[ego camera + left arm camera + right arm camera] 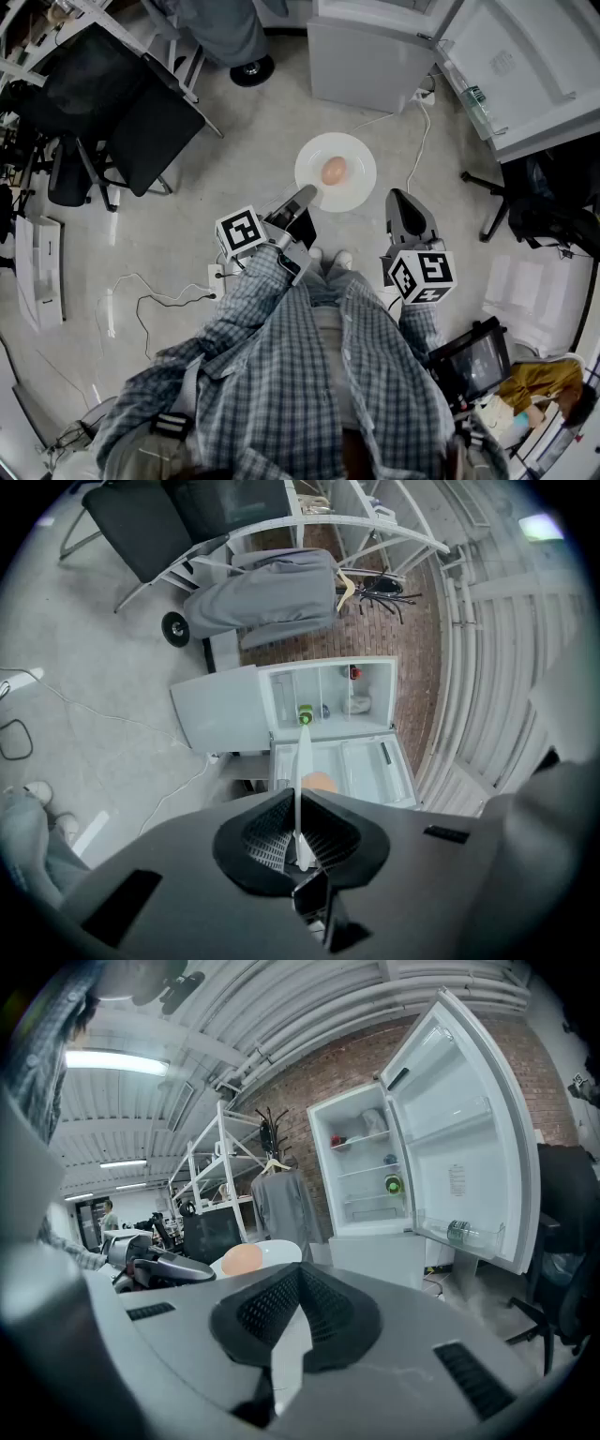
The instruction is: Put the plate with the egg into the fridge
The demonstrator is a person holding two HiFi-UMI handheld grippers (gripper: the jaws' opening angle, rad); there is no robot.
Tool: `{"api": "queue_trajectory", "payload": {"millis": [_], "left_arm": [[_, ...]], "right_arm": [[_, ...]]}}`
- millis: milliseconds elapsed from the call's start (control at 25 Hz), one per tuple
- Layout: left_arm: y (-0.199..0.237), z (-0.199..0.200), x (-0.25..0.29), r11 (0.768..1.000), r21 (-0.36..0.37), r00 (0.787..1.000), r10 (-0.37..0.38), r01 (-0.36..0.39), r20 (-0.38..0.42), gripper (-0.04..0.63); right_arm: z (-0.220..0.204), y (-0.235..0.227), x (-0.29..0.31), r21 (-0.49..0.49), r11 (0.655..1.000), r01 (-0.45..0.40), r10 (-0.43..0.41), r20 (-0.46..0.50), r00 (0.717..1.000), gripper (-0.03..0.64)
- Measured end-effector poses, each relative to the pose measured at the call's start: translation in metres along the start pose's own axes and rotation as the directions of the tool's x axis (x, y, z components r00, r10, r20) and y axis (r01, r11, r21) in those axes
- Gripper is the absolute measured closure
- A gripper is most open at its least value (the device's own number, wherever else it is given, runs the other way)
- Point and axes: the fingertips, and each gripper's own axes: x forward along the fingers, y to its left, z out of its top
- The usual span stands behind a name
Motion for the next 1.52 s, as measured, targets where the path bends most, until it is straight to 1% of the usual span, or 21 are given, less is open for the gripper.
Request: {"api": "queue_trajectory", "payload": {"millis": [80, 240, 440, 640, 840, 960, 1280, 1360, 1520], "left_arm": [[0.0, 0.0, 0.0, 1.0, -0.008, 1.0, -0.001, 0.001, 0.003, 0.58], [0.003, 0.001, -0.001, 1.0, 0.006, 1.0, 0.017, -0.017, -0.005, 0.58], [0.001, 0.0, 0.003, 1.0, -0.013, 1.0, -0.008, 0.008, -0.016, 0.58], [0.006, 0.003, 0.001, 1.0, 0.002, 0.999, 0.015, -0.015, -0.029, 0.58], [0.005, 0.009, 0.001, 1.0, -0.017, 1.0, -0.005, 0.005, -0.028, 0.58], [0.007, 0.016, -0.001, 1.0, -0.005, 0.999, 0.003, -0.003, -0.034, 0.58], [0.004, 0.036, -0.011, 1.0, 0.005, 0.998, -0.017, 0.018, -0.059, 0.58], [0.007, 0.037, -0.015, 1.0, 0.016, 0.998, -0.001, 0.002, -0.068, 0.58], [0.006, 0.038, -0.022, 1.0, 0.017, 0.996, -0.017, 0.018, -0.083, 0.58]], "right_arm": [[0.0, 0.0, 0.0, 0.0, 1.0, 0.001, -0.001, -0.002, 1.0, 0.611], [0.001, 0.0, 0.0, -0.004, 1.0, 0.004, -0.004, -0.004, 1.0, 0.611], [-0.003, 0.0, 0.001, -0.019, 1.0, 0.025, -0.025, -0.02, 0.999, 0.611], [-0.004, 0.001, 0.001, -0.013, 0.999, 0.036, -0.036, -0.022, 0.999, 0.611], [-0.004, 0.004, 0.006, -0.014, 0.999, 0.046, -0.047, -0.024, 0.999, 0.611], [-0.002, 0.006, 0.011, -0.017, 0.998, 0.055, -0.055, -0.02, 0.998, 0.611], [-0.002, 0.022, 0.023, -0.011, 0.996, 0.088, -0.088, -0.007, 0.996, 0.611], [-0.004, 0.025, 0.023, -0.011, 0.996, 0.094, -0.094, -0.011, 0.996, 0.611], [-0.008, 0.035, 0.024, -0.012, 0.995, 0.1, -0.1, -0.012, 0.995, 0.611]]}}
